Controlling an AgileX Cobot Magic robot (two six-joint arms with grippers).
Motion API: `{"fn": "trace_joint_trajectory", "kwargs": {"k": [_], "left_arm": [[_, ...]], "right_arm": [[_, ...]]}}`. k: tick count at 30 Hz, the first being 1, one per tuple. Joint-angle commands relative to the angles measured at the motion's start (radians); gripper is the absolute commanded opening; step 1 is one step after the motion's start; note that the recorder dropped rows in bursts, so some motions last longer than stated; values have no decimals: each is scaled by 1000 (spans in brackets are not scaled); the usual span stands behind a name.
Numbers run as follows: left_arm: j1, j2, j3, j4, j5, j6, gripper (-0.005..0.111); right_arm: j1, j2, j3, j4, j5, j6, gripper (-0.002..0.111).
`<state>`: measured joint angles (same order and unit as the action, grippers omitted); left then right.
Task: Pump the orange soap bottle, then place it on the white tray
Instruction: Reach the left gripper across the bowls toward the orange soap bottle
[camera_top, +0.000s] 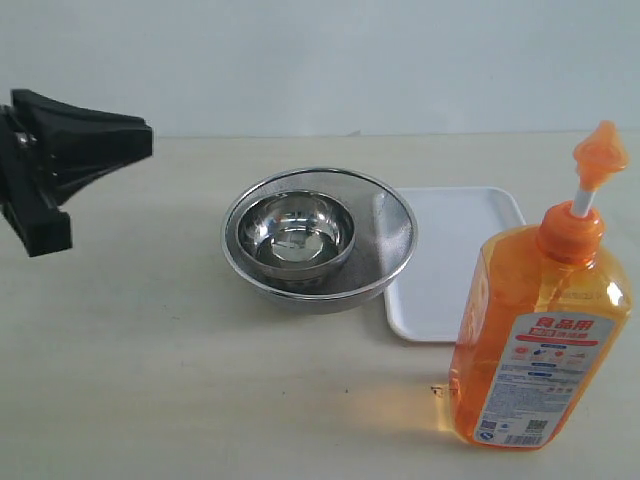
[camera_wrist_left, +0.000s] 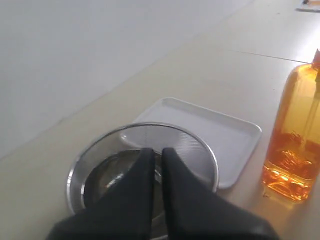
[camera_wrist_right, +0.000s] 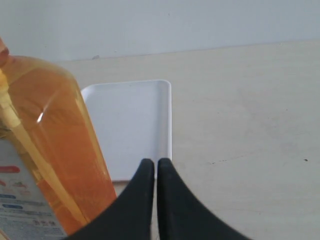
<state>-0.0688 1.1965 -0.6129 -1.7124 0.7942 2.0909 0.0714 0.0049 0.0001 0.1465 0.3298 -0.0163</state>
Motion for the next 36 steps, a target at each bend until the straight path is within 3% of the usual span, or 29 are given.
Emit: {"fn": "trace_joint_trajectory", "kwargs": {"k": [1, 6, 10, 17, 21, 28, 36], "left_arm": [[-5, 204, -9, -32, 135, 41, 5], [-20, 426, -36, -32, 309, 41, 5], [-110, 544, -81, -17, 391, 41, 5], [-369, 606, -180, 41, 20, 41, 5], [-430, 620, -248, 53, 36, 41, 5], [-448, 676, -313, 49, 44, 41, 5], [-600, 683, -326, 80, 14, 41, 5]], "right_arm": [[-2, -5, 0, -1, -6, -4, 0], [-2, -5, 0, -1, -6, -4, 0], [-2, -5, 0, -1, -6, -4, 0], [-2, -5, 0, -1, -6, -4, 0], [-2, -5, 0, -1, -6, -4, 0], [-2, -5, 0, -1, -6, -4, 0], [-2, -5, 0, -1, -6, -4, 0]]}}
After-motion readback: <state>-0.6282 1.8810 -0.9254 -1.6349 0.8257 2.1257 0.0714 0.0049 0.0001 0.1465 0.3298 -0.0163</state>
